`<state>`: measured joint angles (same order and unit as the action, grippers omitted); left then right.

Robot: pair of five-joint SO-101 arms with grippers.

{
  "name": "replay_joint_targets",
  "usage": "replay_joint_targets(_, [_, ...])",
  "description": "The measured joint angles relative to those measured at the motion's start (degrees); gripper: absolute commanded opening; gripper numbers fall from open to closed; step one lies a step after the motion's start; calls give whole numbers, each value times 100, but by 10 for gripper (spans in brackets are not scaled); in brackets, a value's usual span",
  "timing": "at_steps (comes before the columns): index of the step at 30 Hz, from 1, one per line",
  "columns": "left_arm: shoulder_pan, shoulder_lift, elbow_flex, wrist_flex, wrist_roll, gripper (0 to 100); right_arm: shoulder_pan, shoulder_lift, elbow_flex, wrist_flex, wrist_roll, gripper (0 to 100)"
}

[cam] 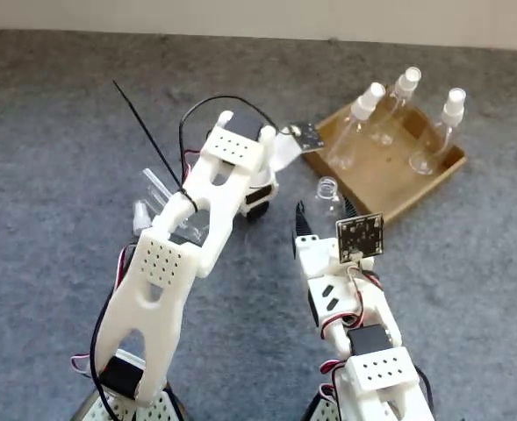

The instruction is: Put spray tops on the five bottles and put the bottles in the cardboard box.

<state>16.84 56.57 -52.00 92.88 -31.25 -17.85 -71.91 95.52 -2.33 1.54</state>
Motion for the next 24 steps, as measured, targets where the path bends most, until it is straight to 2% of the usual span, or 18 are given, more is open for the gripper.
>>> replay_joint_targets(3, [0,9,-97,0,0,88,0,0,0,0,0,177])
replay_joint_targets(15, [-18,9,-1978,9,18,87,0,0,0,0,0,177])
replay_joint_targets(24, [-18,-53,-3982,624,1547,91,0,0,0,0,0,177])
